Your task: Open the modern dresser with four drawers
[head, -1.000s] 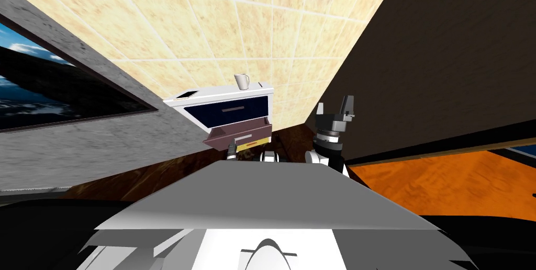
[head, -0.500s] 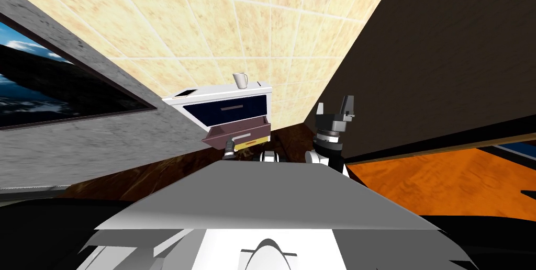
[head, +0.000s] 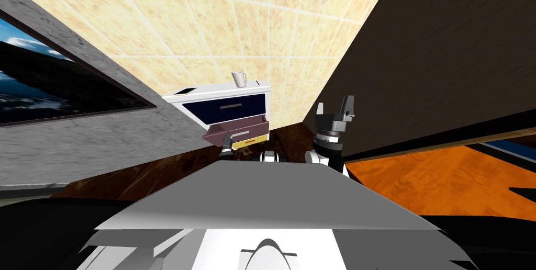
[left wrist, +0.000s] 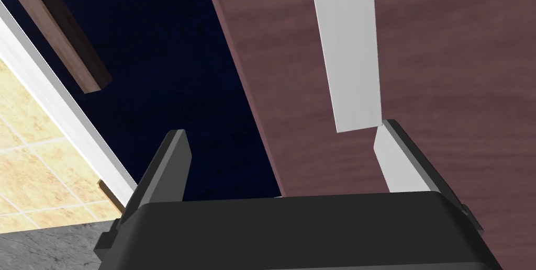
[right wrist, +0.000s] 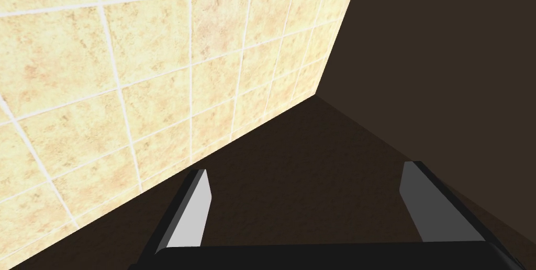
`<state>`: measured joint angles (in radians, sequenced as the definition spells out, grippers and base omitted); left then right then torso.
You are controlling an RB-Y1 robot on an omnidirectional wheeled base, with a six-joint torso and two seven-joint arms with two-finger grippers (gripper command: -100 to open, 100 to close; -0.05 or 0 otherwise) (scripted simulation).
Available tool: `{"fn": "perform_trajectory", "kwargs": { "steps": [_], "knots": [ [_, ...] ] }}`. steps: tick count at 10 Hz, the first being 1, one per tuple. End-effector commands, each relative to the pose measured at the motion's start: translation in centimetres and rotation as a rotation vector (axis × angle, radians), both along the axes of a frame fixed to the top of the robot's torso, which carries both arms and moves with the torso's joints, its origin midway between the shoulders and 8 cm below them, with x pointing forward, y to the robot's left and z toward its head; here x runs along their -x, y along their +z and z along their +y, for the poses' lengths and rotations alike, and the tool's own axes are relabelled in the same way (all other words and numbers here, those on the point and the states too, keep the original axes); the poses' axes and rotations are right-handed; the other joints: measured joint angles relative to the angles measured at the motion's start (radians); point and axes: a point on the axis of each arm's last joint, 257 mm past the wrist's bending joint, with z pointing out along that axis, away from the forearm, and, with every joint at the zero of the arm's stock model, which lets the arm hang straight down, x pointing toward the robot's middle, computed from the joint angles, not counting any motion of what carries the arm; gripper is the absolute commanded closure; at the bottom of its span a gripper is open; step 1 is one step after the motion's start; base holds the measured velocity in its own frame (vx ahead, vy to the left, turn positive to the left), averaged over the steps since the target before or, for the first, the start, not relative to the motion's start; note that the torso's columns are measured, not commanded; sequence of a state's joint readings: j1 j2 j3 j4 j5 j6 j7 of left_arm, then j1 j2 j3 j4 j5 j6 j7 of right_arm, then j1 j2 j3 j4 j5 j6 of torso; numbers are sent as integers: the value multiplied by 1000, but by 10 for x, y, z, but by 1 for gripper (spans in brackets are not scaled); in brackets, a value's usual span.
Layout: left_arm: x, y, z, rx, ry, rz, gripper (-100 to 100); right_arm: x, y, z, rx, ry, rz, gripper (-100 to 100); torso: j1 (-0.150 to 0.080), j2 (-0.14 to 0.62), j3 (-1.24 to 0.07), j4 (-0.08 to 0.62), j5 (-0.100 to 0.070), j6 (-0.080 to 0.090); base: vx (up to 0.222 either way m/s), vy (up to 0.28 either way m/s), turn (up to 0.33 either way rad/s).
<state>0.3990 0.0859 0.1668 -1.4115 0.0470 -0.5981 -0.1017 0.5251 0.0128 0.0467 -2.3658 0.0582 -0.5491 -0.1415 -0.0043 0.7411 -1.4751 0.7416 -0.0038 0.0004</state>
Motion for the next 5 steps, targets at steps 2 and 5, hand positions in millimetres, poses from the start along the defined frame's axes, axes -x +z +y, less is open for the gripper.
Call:
{"fn": "perform_trajectory", "kwargs": {
  "steps": [2,5],
  "knots": [
    [1,-3,1,3,2,11,0,0,0,0,0,0,0,0,2,-2,0,-2,2,0,0,0,0],
    [2,-5,1,5,3,16,0,0,0,0,0,0,0,0,4,-3,-1,-3,3,0,0,0,0]
  ]
}}
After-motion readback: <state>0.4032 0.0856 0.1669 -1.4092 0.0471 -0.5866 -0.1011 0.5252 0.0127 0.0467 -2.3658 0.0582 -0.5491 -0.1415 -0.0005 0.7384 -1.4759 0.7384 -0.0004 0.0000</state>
